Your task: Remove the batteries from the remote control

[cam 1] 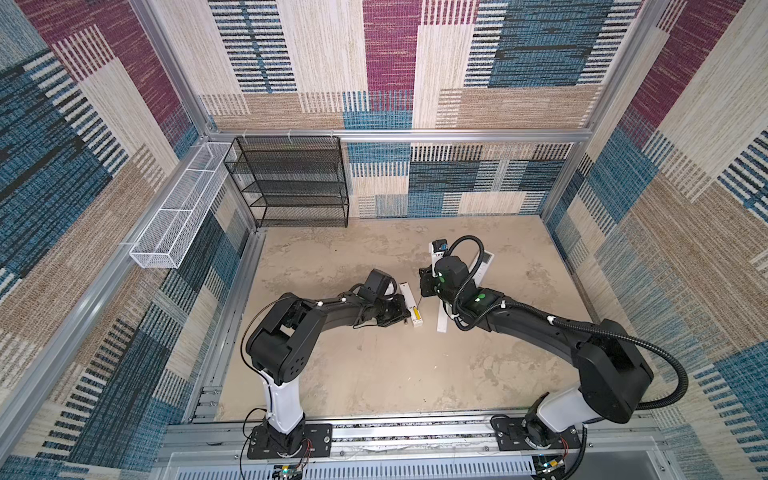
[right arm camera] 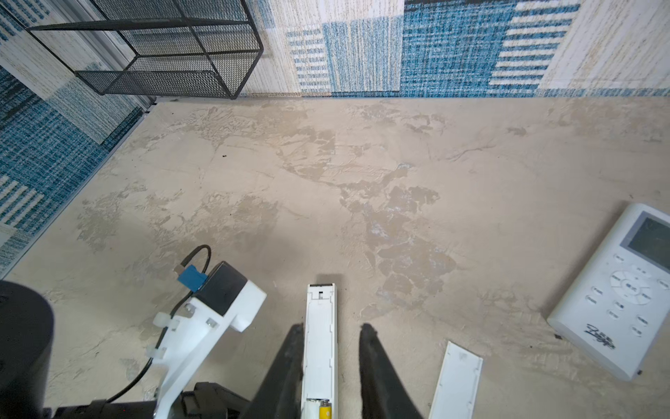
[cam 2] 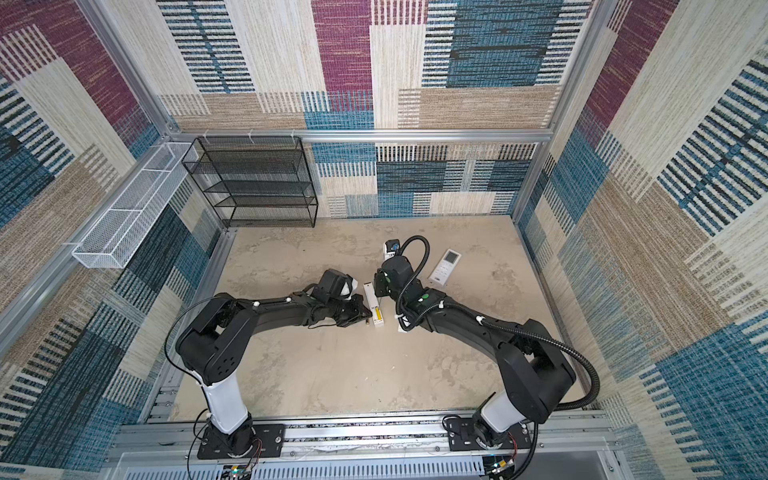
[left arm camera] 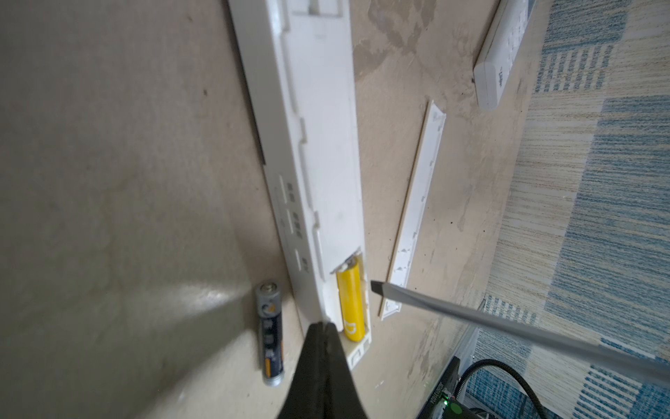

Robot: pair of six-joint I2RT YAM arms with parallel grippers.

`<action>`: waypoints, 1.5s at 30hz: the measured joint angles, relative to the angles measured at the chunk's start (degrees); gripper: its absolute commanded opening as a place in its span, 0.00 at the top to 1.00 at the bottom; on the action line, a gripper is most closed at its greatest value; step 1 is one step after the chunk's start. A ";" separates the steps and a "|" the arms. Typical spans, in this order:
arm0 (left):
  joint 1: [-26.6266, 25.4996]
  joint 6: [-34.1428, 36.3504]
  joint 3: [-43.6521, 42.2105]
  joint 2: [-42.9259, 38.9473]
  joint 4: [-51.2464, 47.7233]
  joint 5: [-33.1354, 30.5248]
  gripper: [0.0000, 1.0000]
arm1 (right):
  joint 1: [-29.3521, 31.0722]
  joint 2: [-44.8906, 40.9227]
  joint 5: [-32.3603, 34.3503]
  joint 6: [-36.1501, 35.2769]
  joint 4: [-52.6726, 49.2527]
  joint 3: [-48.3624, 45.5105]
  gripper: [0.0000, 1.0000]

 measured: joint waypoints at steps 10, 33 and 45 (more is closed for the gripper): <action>0.00 -0.79 0.28 0.44 -0.13 -0.04 0.95 | 0.46 1.90 -0.07 -2.23 0.04 0.87 1.00; -0.50 -4.04 0.33 0.42 0.76 -0.13 0.95 | 2.27 2.84 -0.87 -8.68 3.65 -0.09 1.00; -0.61 -5.51 -0.96 0.44 3.41 0.02 0.97 | 0.17 1.90 -2.58 -4.35 7.56 -2.82 1.00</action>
